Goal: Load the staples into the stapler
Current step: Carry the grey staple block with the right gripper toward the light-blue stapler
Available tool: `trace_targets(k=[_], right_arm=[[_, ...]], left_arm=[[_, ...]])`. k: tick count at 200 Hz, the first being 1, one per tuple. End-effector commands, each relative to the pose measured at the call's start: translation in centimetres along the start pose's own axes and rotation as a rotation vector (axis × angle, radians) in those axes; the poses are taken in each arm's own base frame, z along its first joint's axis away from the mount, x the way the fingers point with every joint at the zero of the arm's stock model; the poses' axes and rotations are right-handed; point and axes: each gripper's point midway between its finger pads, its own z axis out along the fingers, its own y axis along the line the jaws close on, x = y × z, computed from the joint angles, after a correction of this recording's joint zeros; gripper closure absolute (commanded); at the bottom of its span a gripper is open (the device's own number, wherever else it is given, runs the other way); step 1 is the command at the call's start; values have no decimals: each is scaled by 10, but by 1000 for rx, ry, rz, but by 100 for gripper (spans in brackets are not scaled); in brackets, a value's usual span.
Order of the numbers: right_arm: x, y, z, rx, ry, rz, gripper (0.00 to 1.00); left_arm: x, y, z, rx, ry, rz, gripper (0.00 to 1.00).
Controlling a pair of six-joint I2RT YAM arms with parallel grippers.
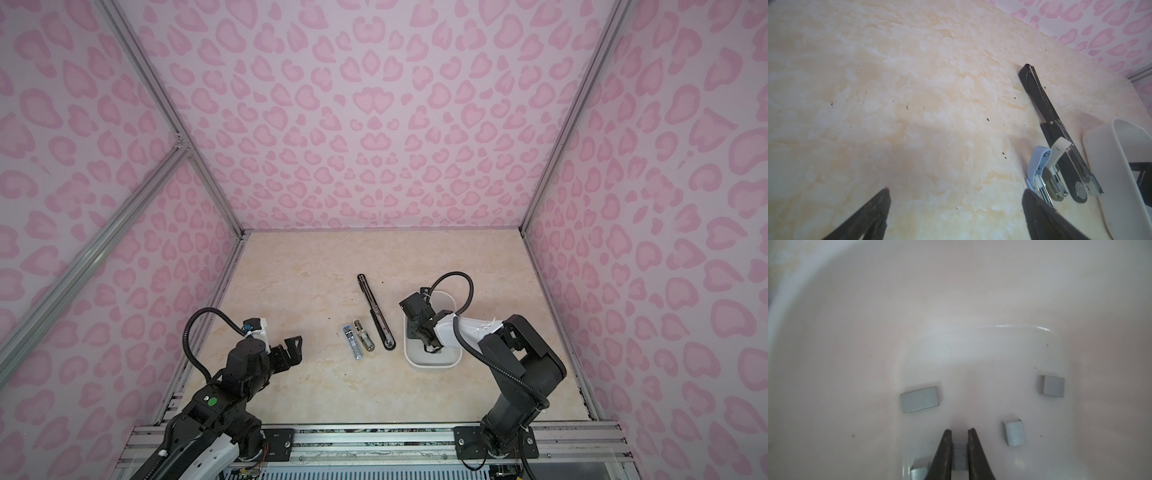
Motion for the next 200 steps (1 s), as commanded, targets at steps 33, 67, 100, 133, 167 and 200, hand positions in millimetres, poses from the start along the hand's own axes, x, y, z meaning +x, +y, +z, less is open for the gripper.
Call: trace_targets(k=[33, 67, 100, 133, 167, 200], right_arm=[[-4, -4, -14, -2, -15, -30, 87], [-28, -1, -44, -57, -129, -36, 86], [-42, 7, -76, -139, -245, -53, 85], [-44, 39, -104, -284, -335, -109, 85], [-37, 82, -128, -386, -409, -225, 85], [-19, 119, -142, -443, -480, -324, 85]], left_arm=[[-2, -2, 1, 9, -10, -8, 0], [0, -3, 0, 23, -2, -11, 0], [2, -5, 1, 33, 7, -13, 0], [4, -6, 0, 40, 12, -14, 0], [4, -7, -1, 54, 12, -19, 1], [5, -7, -5, 69, 3, -28, 3]])
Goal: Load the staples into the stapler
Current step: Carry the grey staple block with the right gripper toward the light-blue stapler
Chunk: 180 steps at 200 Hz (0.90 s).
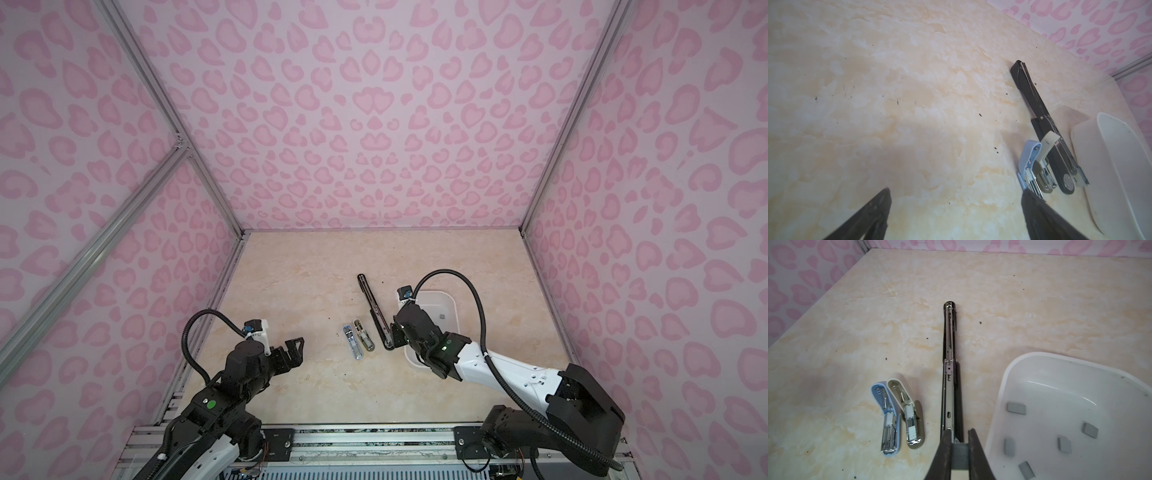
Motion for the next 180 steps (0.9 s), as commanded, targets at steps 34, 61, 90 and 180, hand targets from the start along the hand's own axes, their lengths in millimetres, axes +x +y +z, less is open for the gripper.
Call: trace_targets(k=[34, 61, 90, 180], right_arm=[[-3, 56, 6, -90, -106, -100, 85], [10, 80, 16, -124, -85, -131, 86], [25, 95, 30, -162, -69, -129, 87], [27, 102, 42, -151, -109, -159, 88]], left_arm=[[1, -2, -5, 37, -21, -21, 4], [1, -1, -6, 37, -29, -24, 3], [1, -1, -5, 31, -20, -23, 4], [1, 0, -5, 29, -21, -26, 4]])
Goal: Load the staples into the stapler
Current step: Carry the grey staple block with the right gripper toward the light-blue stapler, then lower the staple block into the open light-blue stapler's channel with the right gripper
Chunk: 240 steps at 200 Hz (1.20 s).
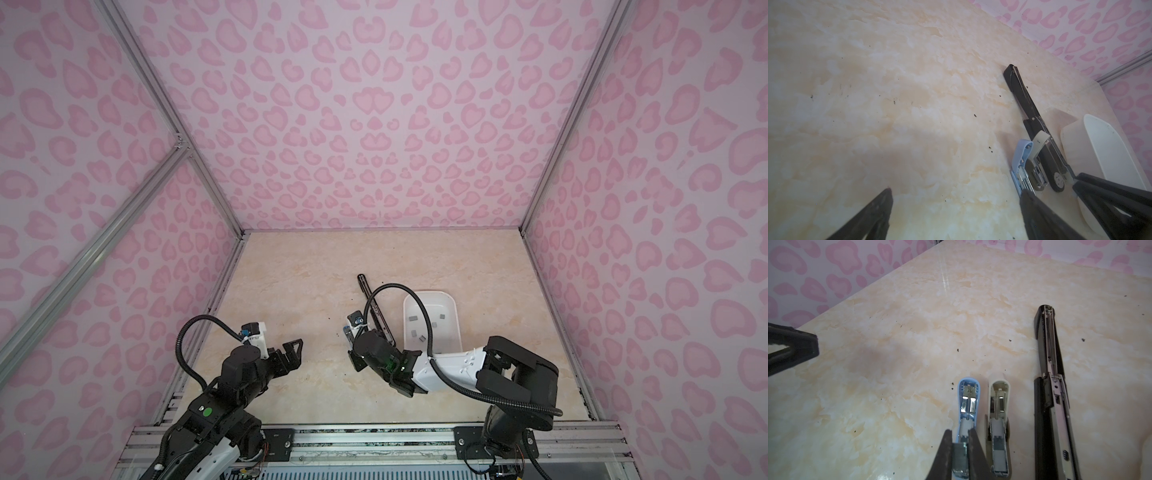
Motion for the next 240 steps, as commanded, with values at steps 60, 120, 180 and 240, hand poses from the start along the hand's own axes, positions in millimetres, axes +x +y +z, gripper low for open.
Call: trace_targets(k=[60, 120, 180, 240], right_arm=[[8, -13, 7, 85, -49, -14, 88], [20, -3, 22, 45, -12, -11, 89], [32, 2, 25, 30, 13, -5, 89], [44, -1, 30, 68, 41, 0, 90]], left_arm=[[-1, 2, 1, -13, -4, -6, 4], [-1, 1, 1, -9, -4, -7, 4], [-1, 1, 1, -11, -4, -7, 4], [-1, 1, 1, -11, -4, -8, 4]])
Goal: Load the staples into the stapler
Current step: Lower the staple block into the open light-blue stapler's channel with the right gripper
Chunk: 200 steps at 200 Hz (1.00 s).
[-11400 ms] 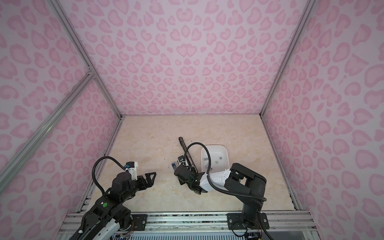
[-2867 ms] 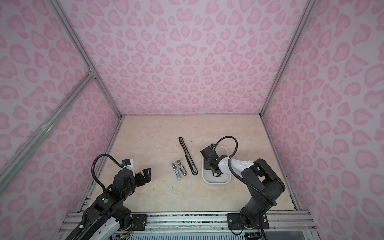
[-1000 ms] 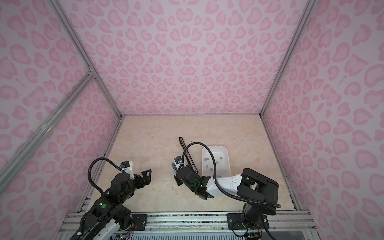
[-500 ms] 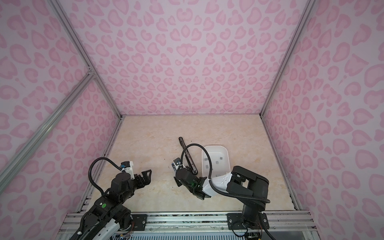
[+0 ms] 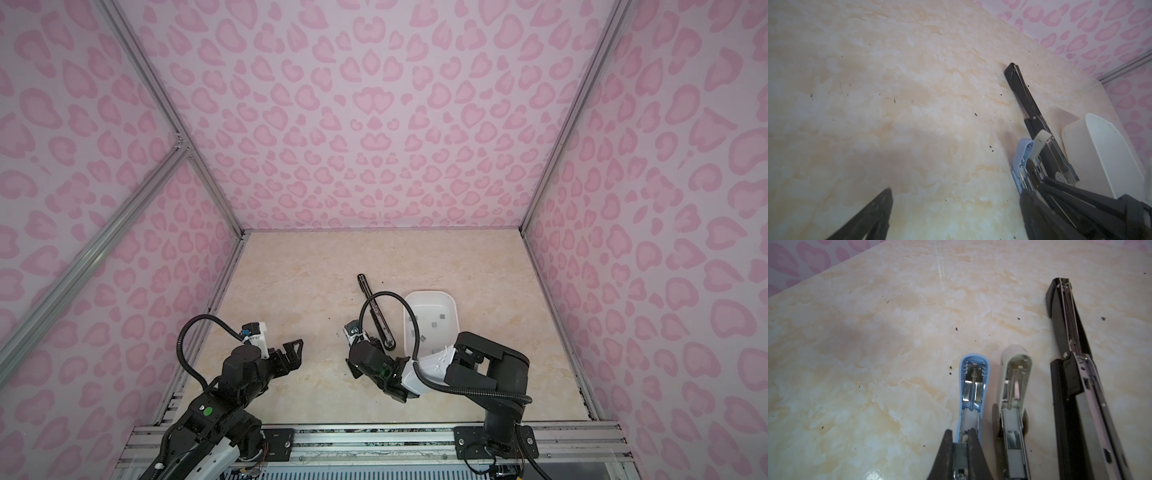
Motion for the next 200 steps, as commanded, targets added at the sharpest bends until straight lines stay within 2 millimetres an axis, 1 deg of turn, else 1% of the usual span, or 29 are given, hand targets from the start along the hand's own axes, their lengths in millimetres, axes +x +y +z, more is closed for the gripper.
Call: trace_targets(k=[1, 27, 95, 127, 200], right_arm=[[1, -4, 4, 29, -1, 22, 90], [4, -1, 6, 25, 3, 25, 90], [5, -4, 10, 47, 9, 6, 90], [9, -4, 13, 52, 17, 0, 90], [6, -6, 9, 56, 9, -5, 91]], left_arm=[[-2, 1, 0, -6, -11, -9, 4], [-3, 0, 0, -5, -12, -10, 4], [-2, 0, 0, -4, -12, -9, 4], [-2, 1, 0, -5, -12, -10, 4], [-2, 1, 0, -7, -10, -11, 4]])
